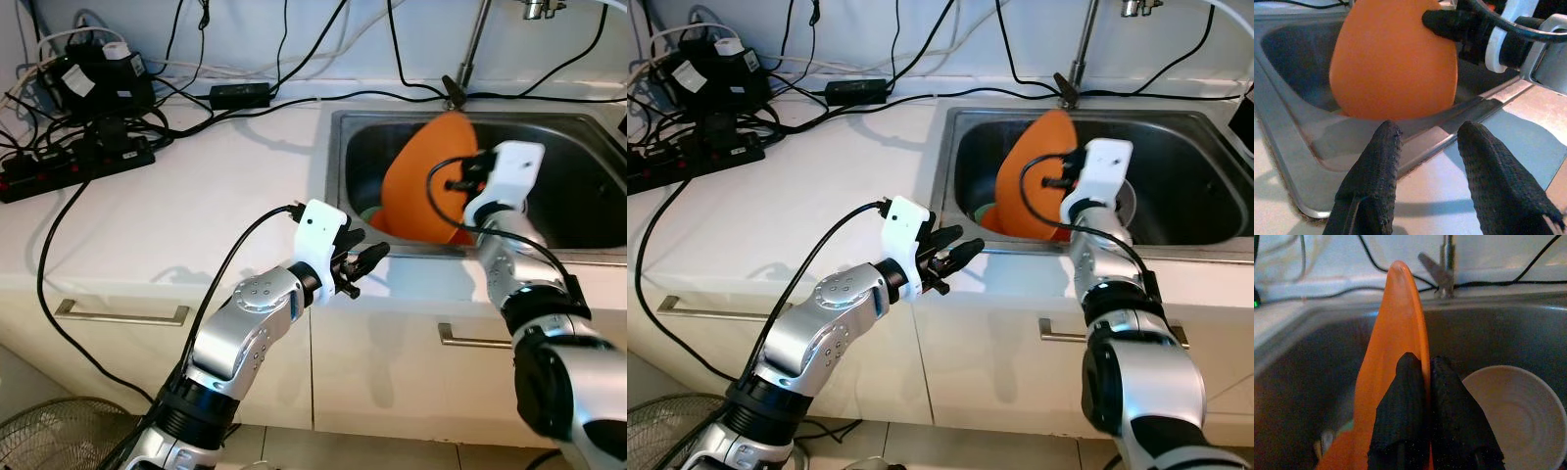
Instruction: Kitchen organization
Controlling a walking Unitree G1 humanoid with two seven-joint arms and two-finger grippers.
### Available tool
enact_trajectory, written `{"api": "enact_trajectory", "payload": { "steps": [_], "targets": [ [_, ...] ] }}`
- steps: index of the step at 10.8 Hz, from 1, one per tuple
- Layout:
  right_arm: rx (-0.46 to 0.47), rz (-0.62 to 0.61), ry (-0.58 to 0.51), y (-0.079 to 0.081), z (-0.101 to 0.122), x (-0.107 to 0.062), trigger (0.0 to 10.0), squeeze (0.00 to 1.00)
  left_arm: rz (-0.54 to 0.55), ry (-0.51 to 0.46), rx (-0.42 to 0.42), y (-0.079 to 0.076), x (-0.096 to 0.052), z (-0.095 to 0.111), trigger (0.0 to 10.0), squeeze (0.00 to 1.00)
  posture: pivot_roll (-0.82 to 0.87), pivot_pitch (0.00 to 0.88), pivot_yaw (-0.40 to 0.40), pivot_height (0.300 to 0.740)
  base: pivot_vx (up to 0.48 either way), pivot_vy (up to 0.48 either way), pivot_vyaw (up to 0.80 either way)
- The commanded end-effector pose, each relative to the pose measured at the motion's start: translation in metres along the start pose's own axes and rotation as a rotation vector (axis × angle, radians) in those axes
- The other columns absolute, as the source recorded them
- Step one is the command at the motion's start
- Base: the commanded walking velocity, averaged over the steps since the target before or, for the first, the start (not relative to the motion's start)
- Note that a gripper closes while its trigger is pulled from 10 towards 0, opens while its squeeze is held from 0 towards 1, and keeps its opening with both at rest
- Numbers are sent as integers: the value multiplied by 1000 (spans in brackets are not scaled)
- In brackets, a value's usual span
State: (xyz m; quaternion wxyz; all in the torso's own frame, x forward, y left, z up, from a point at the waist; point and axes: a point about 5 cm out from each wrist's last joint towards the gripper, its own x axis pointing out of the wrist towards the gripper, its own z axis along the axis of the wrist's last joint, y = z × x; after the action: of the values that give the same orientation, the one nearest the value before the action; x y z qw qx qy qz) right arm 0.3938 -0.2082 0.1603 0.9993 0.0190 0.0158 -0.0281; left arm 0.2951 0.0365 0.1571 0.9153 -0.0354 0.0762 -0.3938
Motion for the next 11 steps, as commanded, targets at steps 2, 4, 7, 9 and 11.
{"api": "enact_trajectory", "payload": {
  "steps": [2,4,7,9,11],
  "targets": [
    [-71,14,40,5,9,6,10000,0,-3,8,20,-2,-2,1,10000,0,80,0,51,740,0,0,0],
    [-113,29,88,7,7,8,10000,0,1,10,27,-3,-3,1,10000,0,87,0,43,740,0,0,0],
    [-143,40,113,12,10,10,10000,1000,20,12,28,-1,-5,0,10000,0,101,0,28,740,0,0,0],
    [-141,41,113,13,11,11,10000,1000,24,12,26,-1,-5,0,10000,0,101,0,29,740,0,0,0],
    [-138,39,108,13,12,11,10000,1000,25,14,25,0,-5,0,10000,0,99,0,29,740,0,0,0]
  ]
}}
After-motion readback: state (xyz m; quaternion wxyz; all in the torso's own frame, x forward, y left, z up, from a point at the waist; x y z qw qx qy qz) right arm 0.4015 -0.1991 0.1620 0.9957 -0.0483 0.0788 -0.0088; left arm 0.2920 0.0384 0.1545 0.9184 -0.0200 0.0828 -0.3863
